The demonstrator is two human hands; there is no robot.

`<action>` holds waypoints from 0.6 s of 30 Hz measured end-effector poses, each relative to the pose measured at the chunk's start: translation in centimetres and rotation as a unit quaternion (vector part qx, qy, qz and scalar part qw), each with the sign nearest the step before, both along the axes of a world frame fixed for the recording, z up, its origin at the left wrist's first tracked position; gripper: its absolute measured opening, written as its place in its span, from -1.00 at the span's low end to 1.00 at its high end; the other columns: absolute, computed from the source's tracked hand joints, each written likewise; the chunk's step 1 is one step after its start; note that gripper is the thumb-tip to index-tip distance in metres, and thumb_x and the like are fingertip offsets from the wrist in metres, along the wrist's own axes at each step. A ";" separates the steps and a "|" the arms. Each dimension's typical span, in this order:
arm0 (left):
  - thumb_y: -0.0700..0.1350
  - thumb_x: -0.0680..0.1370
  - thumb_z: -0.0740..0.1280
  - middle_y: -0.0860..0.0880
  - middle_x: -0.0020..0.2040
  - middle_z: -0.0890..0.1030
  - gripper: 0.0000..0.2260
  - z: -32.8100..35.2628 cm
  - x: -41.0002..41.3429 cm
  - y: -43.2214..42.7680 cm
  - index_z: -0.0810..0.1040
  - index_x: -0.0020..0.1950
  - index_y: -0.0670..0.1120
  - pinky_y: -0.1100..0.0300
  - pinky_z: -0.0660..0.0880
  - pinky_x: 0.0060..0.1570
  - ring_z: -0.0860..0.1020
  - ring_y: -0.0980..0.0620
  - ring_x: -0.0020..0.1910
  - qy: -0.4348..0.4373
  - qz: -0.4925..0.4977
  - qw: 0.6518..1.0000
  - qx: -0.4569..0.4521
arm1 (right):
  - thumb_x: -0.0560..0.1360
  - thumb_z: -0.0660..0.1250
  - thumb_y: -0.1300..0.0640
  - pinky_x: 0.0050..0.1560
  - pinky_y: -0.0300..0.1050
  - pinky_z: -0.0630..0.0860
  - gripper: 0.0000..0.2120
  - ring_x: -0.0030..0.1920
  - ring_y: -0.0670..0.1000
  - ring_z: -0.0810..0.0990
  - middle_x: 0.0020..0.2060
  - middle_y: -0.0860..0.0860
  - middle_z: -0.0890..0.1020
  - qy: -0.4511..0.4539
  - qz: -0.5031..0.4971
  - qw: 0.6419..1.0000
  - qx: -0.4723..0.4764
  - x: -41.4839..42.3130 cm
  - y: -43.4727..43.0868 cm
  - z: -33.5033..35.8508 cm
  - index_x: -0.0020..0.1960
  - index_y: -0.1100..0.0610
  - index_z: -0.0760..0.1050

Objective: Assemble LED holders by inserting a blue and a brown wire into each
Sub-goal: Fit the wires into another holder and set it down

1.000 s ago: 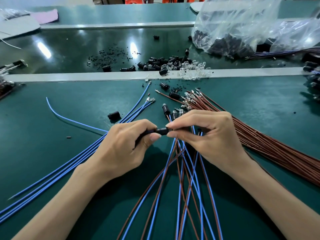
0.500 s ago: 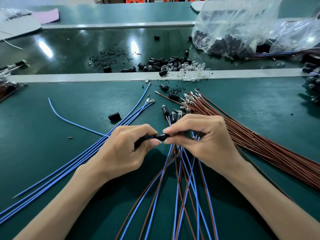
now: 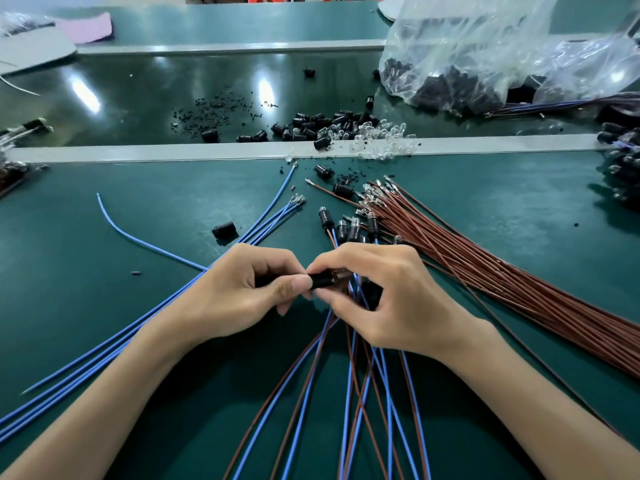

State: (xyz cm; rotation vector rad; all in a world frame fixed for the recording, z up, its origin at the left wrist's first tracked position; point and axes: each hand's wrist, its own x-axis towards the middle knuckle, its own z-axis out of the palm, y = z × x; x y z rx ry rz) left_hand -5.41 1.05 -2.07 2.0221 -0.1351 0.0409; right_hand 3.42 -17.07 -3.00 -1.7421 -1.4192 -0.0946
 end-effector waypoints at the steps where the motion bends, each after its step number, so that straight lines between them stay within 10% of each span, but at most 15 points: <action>1: -0.06 0.48 0.30 0.06 -0.50 0.48 -0.84 -0.1 0.0 -0.2 0.55 -0.30 0.05 0.37 0.25 -0.44 0.36 0.20 -0.49 -0.001 0.005 1.000 0.007 | 0.41 0.48 0.24 0.00 -0.35 0.50 -0.76 -0.12 -0.10 0.61 -0.09 0.03 0.67 -0.002 0.008 1.000 -0.009 -0.1 0.1 0.0 0.06 0.27 0.60; 18: 0.12 0.51 0.27 0.10 -0.49 0.51 -0.80 -0.2 0.1 0.4 0.54 -0.28 0.11 0.33 0.19 -0.46 0.30 0.17 -0.50 0.012 -0.019 0.999 0.028 | 0.47 0.40 0.24 -0.20 -0.19 0.48 -0.87 -0.26 0.01 0.54 -0.22 0.07 0.61 -0.050 -0.008 0.998 -0.022 -0.4 0.7 -0.5 -0.08 0.31 0.53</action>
